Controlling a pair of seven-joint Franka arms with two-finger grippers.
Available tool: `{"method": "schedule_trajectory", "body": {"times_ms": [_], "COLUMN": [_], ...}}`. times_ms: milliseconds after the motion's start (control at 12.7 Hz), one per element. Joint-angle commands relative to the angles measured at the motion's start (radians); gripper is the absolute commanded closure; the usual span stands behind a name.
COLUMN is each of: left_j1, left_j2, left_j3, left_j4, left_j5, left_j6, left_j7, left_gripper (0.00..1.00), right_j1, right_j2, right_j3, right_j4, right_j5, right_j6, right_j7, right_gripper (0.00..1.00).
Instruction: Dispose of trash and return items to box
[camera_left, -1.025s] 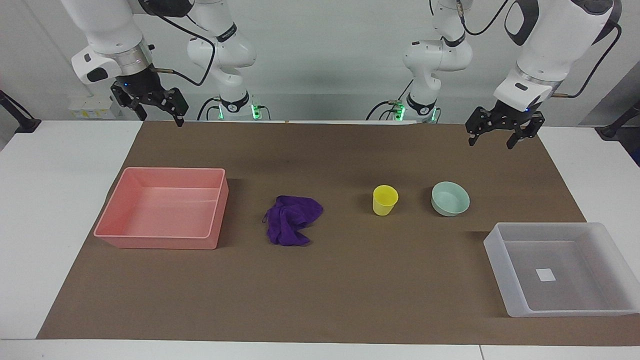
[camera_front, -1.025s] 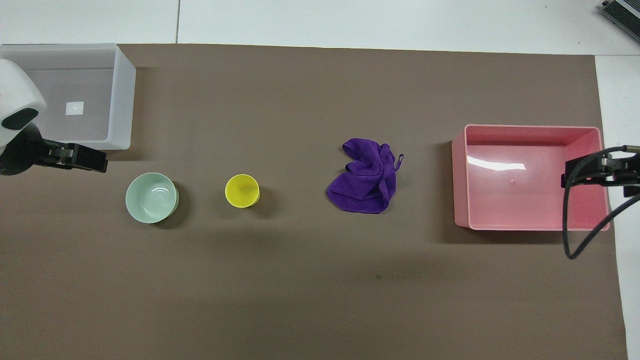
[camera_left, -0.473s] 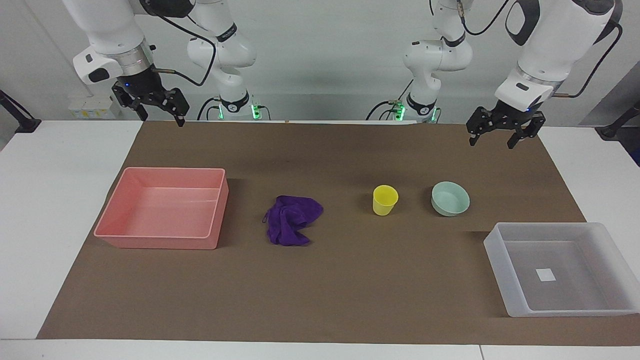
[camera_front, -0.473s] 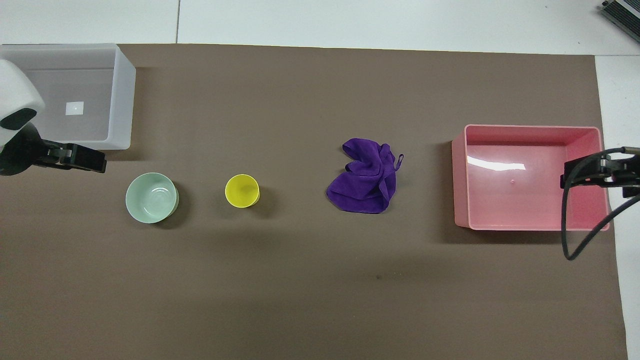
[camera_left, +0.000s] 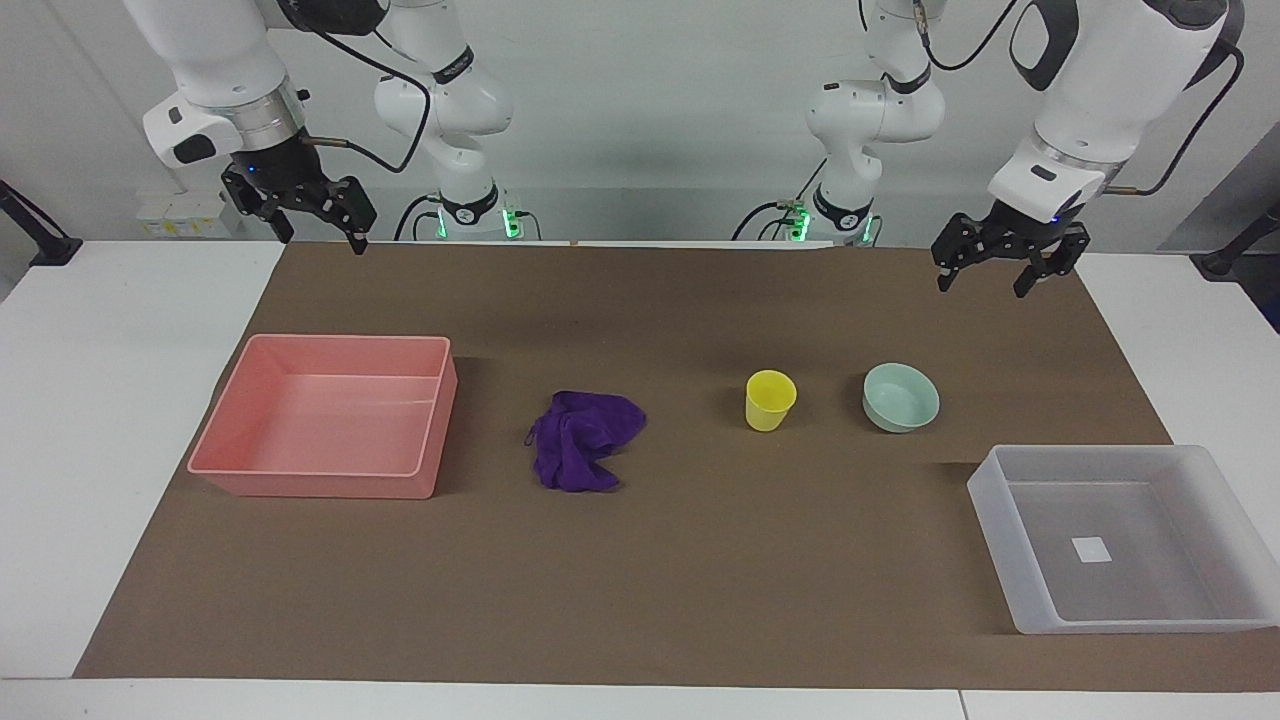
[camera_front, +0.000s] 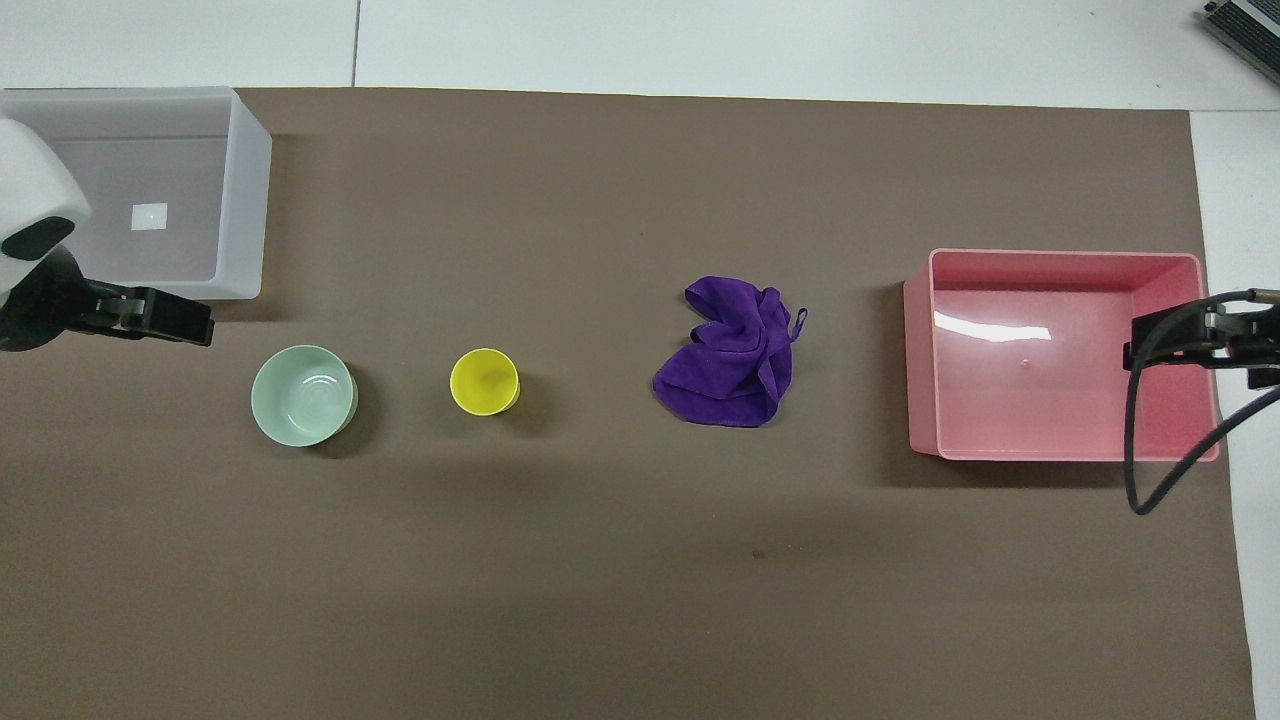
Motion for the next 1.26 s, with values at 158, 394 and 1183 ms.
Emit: {"method": "schedule_trajectory", "body": {"times_ms": [158,394,1183], "left_j1": [0.013,0.024,0.05], "left_j2": [-0.017,-0.017,-0.028], "left_j3": [-0.004,-0.003,-0.003], "left_j4": [-0.012,-0.018,-0.122], "left_j5": [0.013,-0.01,-0.017], "left_j6": [0.019,0.037,0.144], "left_j7": [0.021,0.023,0.036], "left_gripper": [0.0,0.0,0.0], "right_j1": [-0.012,-0.012,-0.001], "right_j2": [-0.021,-0.023,-0.027], "right_j3": [0.006,0.006,0.008], "right_j4": [-0.03,-0.033,-0.047], "right_j5": [-0.003,-0.003,0.0], "right_j6": [0.028,0.034,0.044], "right_j7": [-0.024,-0.056,-0.053], "right_gripper": [0.0,0.0,0.0]}}
